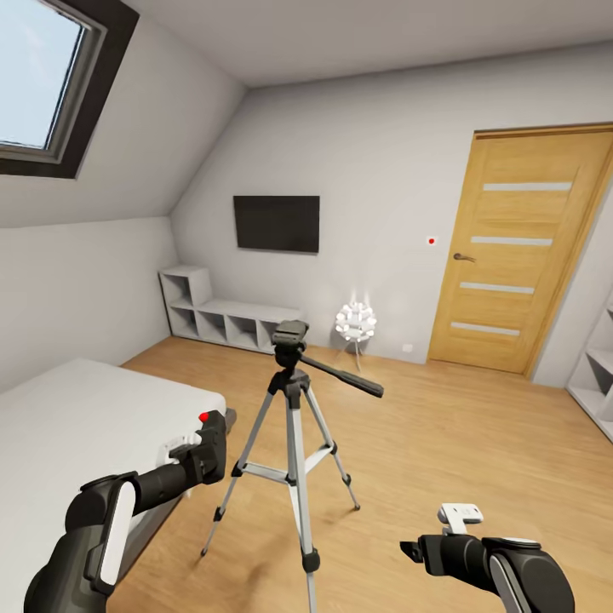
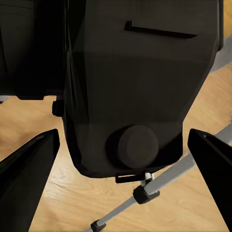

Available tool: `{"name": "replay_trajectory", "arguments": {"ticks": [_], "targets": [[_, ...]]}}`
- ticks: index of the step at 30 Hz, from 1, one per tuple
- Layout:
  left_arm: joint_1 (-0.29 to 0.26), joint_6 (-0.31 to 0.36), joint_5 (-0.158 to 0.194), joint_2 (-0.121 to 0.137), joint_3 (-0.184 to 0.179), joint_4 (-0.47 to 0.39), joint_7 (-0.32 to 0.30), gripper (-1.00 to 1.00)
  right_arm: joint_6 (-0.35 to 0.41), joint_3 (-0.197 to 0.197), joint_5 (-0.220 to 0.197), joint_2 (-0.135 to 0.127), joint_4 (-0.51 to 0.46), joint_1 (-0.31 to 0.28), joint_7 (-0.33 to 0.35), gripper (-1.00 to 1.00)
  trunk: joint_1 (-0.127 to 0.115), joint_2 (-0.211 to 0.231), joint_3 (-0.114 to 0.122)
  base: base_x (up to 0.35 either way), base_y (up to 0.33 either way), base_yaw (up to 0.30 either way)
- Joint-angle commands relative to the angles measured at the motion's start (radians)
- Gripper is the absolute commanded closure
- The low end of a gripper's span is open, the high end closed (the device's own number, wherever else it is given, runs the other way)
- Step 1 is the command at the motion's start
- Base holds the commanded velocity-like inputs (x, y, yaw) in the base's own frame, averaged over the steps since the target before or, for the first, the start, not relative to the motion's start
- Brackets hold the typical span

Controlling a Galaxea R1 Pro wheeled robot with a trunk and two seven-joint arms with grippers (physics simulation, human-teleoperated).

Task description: Attach the digital camera to the camera tripod in the bedroom.

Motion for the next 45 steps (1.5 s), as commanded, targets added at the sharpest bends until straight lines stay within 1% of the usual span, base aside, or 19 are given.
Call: {"name": "replay_trajectory", "arguments": {"ticks": [1,23,32,40,45], "targets": [[0.000,0.008,0.011,-0.001,0.002,-0.001,0.002,1.00,0.005,0.000,-0.002,-0.002,-0.001,0.000,0.001,-1.00,0.001,-0.001,0.000,0.088,0.000,0.000],[0.001,0.008,0.011,-0.001,0.003,-0.001,0.001,1.00,0.005,0.000,-0.002,-0.003,-0.001,0.000,0.001,-1.00,0.001,-0.001,0.000,0.017,0.000,-0.002],[0.001,0.009,0.010,-0.001,0.003,0.000,0.002,1.00,0.005,0.001,-0.001,0.001,-0.002,0.000,0.001,-1.00,0.001,-0.001,0.000,0.000,0.000,-0.189],[0.001,0.009,0.010,-0.001,0.004,0.000,0.002,1.00,0.005,0.001,-0.001,0.000,-0.002,0.000,0.001,-1.00,0.001,-0.001,0.000,0.000,0.009,-0.049],[0.001,0.009,0.011,0.000,0.004,0.000,0.002,1.00,0.005,0.001,-0.001,0.001,-0.002,0.000,0.001,-1.00,0.001,-0.001,0.000,0.000,0.132,-0.019]]}}
